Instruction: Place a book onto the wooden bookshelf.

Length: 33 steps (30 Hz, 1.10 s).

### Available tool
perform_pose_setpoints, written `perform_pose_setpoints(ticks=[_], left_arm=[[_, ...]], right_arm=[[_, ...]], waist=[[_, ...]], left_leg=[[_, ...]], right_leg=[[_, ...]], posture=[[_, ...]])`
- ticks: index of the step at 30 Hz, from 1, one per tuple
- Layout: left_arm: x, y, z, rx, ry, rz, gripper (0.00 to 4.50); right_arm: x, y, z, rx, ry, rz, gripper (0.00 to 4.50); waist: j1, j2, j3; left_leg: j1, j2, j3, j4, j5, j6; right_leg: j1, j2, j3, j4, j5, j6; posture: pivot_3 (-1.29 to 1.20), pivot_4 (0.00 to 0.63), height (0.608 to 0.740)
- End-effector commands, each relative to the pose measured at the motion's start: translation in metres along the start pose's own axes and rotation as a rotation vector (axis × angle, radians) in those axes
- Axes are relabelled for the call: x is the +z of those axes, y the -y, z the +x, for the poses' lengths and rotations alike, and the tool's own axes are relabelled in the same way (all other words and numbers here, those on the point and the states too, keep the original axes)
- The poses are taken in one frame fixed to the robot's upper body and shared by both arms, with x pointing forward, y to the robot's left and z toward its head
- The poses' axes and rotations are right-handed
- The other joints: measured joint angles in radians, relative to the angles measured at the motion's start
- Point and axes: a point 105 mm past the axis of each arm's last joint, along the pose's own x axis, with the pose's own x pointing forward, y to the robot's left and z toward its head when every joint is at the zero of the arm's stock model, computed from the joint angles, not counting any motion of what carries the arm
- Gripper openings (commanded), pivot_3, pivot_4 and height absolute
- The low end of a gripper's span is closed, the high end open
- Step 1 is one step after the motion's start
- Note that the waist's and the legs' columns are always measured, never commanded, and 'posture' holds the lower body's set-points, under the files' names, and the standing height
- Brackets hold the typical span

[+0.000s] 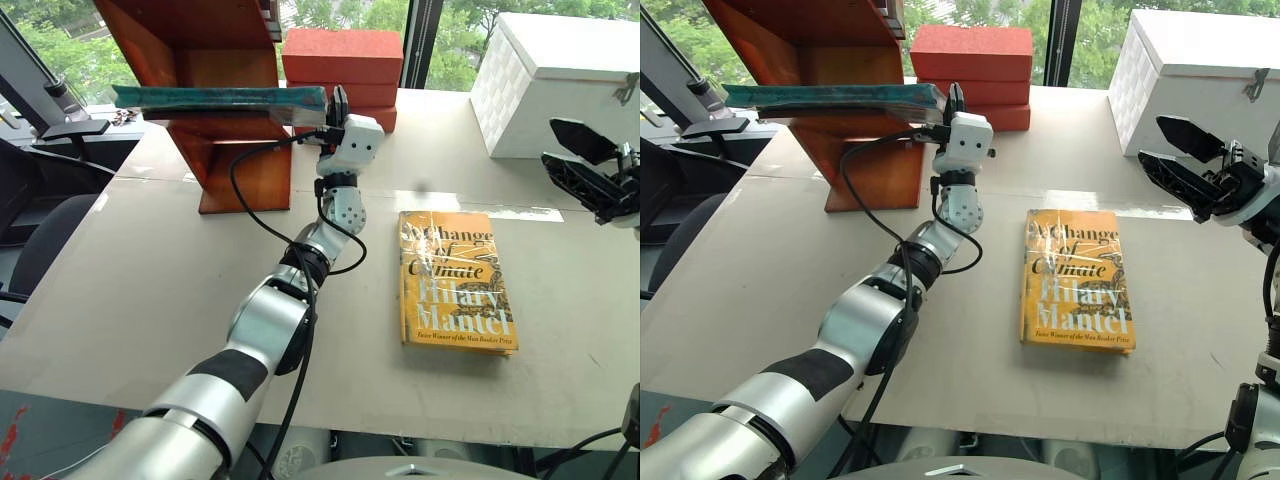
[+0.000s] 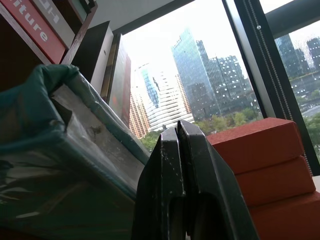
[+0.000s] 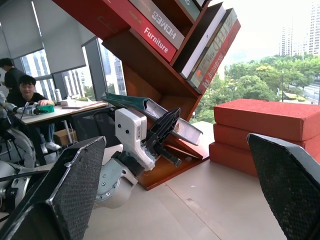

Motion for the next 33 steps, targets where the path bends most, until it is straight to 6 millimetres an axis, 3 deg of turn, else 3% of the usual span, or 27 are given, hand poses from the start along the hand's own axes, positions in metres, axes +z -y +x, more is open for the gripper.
perform_pose_setpoints(ticks=[1,7,11,14,15,17,19,21,24,27,33], left_arm=[[-0.001,-0.018,0.009,0.102,-0.017,-0.008,0.01],[-0.008,-0.019,0.007,0.099,-0.052,0.025,0.01],[-0.017,0.003,0.004,-0.051,-0.130,0.029,0.01],[-0.002,0.039,-0.008,-0.330,-0.077,-0.106,0.01],[0.002,0.048,-0.014,-0.413,-0.060,-0.145,0.52],[0.001,0.060,-0.030,-0.568,-0.074,-0.226,1.03],[-0.003,0.064,-0.051,-0.738,-0.135,-0.387,2.07],[-0.008,0.055,-0.065,-0.835,-0.191,-0.492,3.04],[-0.028,0.021,-0.080,-0.898,-0.337,-0.513,4.40],[-0.033,-0.025,-0.099,-0.949,-0.436,-0.579,4.48],[-0.020,-0.097,-0.158,-0.994,-0.588,-0.637,4.48]], right_arm=[[0.014,-0.006,0.002,0.028,0.015,-0.057,4.50],[0.015,-0.004,-0.002,-0.006,0.030,-0.063,4.50],[0.012,-0.005,-0.004,-0.016,0.030,-0.065,4.50],[0.004,-0.007,-0.005,-0.012,-0.013,-0.065,4.50],[0.003,-0.007,-0.006,-0.015,-0.018,-0.066,4.50],[-0.001,-0.008,-0.007,-0.021,-0.025,-0.064,4.50],[-0.005,-0.010,-0.007,-0.023,-0.031,-0.059,4.50],[-0.009,-0.012,-0.008,-0.023,-0.038,-0.053,4.50],[-0.017,-0.013,-0.015,-0.035,-0.071,-0.040,4.50],[-0.027,-0.010,-0.027,-0.075,-0.109,-0.026,4.50],[-0.058,-0.004,-0.061,-0.157,-0.234,-0.008,4.50]], waist=[[-0.001,0.000,0.000],[-0.008,0.000,0.000],[-0.008,0.000,0.000],[0.000,0.000,0.000],[0.002,0.000,0.000],[0.004,0.000,0.000],[0.002,0.000,0.000],[-0.002,0.001,0.000],[-0.016,0.001,0.000],[-0.028,0.001,0.000],[-0.021,0.002,-0.001]], left_leg=[[0.000,0.000,0.000,0.000,0.000,0.000],[0.001,0.001,0.001,0.000,0.000,0.000],[0.002,0.001,0.001,0.000,0.000,-0.001],[0.001,0.000,0.001,0.000,0.000,-0.001],[0.001,0.000,0.001,0.000,0.000,-0.001],[0.000,0.000,0.001,0.000,0.000,-0.001],[0.000,0.000,0.001,0.000,0.000,-0.001],[0.000,0.001,0.002,0.000,0.000,-0.001],[0.000,0.003,0.002,0.000,0.001,-0.002],[0.003,0.004,0.000,-0.001,0.002,-0.004],[0.004,0.004,0.000,0.000,0.002,-0.004]], right_leg=[[0.000,0.000,0.000,0.000,0.000,0.000],[0.000,0.001,0.001,0.001,0.000,0.000],[0.000,0.001,0.001,0.001,0.000,0.000],[0.000,0.001,0.001,0.001,0.000,0.000],[0.000,0.001,0.000,0.001,0.000,0.000],[0.000,0.001,0.000,0.000,0.000,0.000],[0.000,0.000,0.000,-0.001,0.000,0.000],[0.000,0.000,0.000,-0.001,0.000,0.000],[-0.001,0.002,0.000,0.000,0.000,0.000],[-0.001,0.003,0.000,0.003,0.000,-0.001],[0.001,0.000,0.001,0.002,0.000,-0.002]], posture=[[0.00,0.150,0.718],[0.00,0.150,0.718],[0.00,0.150,0.718],[0.00,0.150,0.718],[0.00,0.150,0.718],[0.00,0.150,0.718],[0.00,0.150,0.718],[0.00,0.150,0.718],[0.00,0.150,0.718],[0.00,0.150,0.718],[0.00,0.150,0.718]])
